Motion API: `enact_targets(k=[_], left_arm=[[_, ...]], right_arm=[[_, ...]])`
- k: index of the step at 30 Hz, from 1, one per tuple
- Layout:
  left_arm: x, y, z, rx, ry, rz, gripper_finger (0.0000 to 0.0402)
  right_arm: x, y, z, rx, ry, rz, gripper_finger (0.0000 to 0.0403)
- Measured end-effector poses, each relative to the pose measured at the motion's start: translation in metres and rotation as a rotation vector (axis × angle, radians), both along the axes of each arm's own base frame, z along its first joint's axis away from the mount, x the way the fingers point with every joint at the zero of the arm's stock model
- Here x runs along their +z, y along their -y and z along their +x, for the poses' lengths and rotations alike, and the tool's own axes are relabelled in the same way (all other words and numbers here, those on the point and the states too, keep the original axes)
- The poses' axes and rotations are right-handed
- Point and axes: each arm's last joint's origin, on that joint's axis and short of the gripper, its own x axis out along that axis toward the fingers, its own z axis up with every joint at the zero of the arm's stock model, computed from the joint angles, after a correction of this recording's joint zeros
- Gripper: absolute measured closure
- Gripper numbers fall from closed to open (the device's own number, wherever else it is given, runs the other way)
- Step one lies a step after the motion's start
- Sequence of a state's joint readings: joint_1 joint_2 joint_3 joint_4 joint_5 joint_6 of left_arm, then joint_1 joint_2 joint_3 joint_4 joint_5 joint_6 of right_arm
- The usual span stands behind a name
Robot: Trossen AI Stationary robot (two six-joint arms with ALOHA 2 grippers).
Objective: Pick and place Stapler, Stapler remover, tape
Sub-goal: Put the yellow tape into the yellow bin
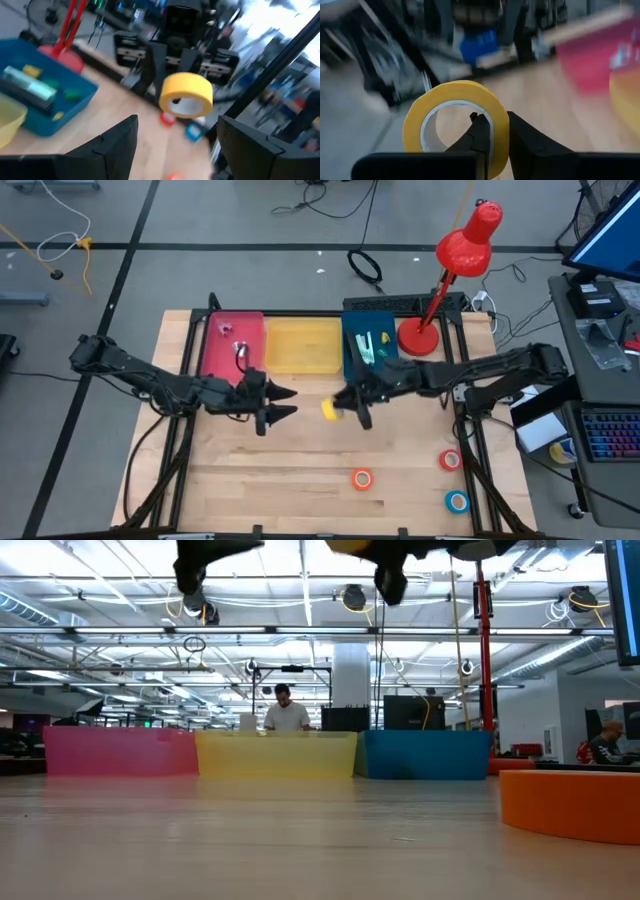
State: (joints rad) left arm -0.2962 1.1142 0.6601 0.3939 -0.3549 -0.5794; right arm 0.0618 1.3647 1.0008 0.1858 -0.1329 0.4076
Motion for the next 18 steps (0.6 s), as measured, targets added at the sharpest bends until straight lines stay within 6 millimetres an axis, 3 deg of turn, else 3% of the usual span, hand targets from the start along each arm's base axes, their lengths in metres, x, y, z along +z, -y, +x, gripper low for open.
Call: enact_targets(k=[6, 18], left_arm=[[0.008, 0.002, 0.007, 0.005, 0.13, -0.03, 0.0131], [-0.005, 0.004, 0.029, 0.024, 0.209, -0.1, 0.0131]], right_arm=[[0.011, 0.012, 0.006, -0.044, 0.142, 0.005, 0.0372], [0.011, 0.019, 0.008, -0.18, 0.159, -0.017, 0.0372]])
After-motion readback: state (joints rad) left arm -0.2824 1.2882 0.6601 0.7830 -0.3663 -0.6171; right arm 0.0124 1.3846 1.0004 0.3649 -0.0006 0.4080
